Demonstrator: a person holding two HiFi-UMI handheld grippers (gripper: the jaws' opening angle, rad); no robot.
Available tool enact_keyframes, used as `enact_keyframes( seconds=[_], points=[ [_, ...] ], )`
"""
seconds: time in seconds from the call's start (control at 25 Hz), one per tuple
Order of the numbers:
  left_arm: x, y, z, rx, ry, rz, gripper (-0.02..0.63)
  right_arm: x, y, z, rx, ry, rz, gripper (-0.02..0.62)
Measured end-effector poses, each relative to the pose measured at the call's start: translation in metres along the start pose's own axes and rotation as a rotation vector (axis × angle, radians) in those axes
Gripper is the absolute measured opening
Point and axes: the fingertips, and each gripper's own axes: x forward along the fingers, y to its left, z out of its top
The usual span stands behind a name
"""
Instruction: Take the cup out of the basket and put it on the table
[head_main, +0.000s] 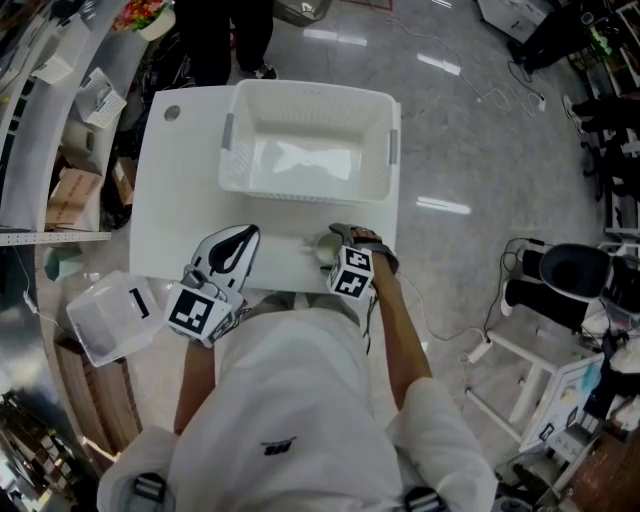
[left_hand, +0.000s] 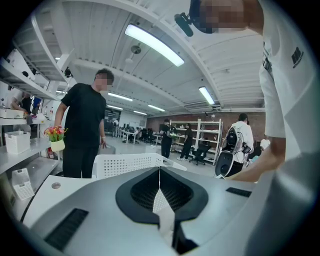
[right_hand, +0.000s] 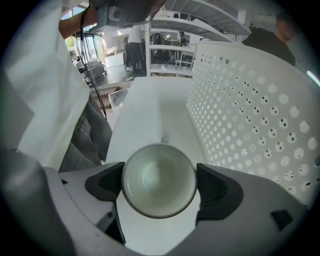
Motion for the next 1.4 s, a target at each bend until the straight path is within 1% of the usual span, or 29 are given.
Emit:
enact_keyframes(
  seconds=[0.24, 0.44, 0.64, 0.76, 0.84, 0.96, 1.04, 1.16, 1.28, 1.4],
  points=[
    [0.002, 0.001, -0.002, 0.002, 0.007, -0.004, 0.011, -0.001, 0.001, 0.005, 0.018, -0.019, 0.022, 0.439],
    [0.010, -0.009, -0.002, 0.006, 0.008, -0.008, 0.011, -0.007, -0.002, -0.006, 0.038, -0.041, 0.025, 0.477],
    [0.010, -0.007, -0.002, 0.010, 0.009, -0.012, 0.011, -0.018, -0.006, -0.001, 0.076, -0.063, 0.032, 0.508],
    [0.008, -0.007, -0.001, 0.011, 0.008, -0.018, 0.011, -0.030, -0.009, 0.002, 0.099, -0.079, 0.013, 0.514],
    [0.007, -0.006, 0.000, 0.013, 0.007, -0.021, 0.011, -0.042, -0.013, 0.004, 0.118, -0.102, -0.015, 0.514],
    [0.009, -0.007, 0.001, 0.016, 0.006, -0.024, 0.011, -0.070, -0.022, 0.011, 0.146, -0.175, -0.078, 0.514],
    [0.013, -0.009, 0.000, 0.018, 0.005, -0.028, 0.011, -0.095, -0.029, 0.022, 0.163, -0.255, -0.125, 0.514],
    [0.015, -0.011, -0.001, 0.017, 0.008, -0.036, 0.011, -0.135, -0.036, 0.049, 0.174, -0.382, -0.193, 0.512],
    [0.015, -0.014, -0.002, 0.017, 0.006, -0.049, 0.011, -0.166, -0.035, 0.076, 0.169, -0.480, -0.239, 0.511],
    [0.017, -0.017, -0.001, 0.019, 0.003, -0.059, 0.011, -0.193, -0.033, 0.098, 0.162, -0.581, -0.266, 0.509]
  ],
)
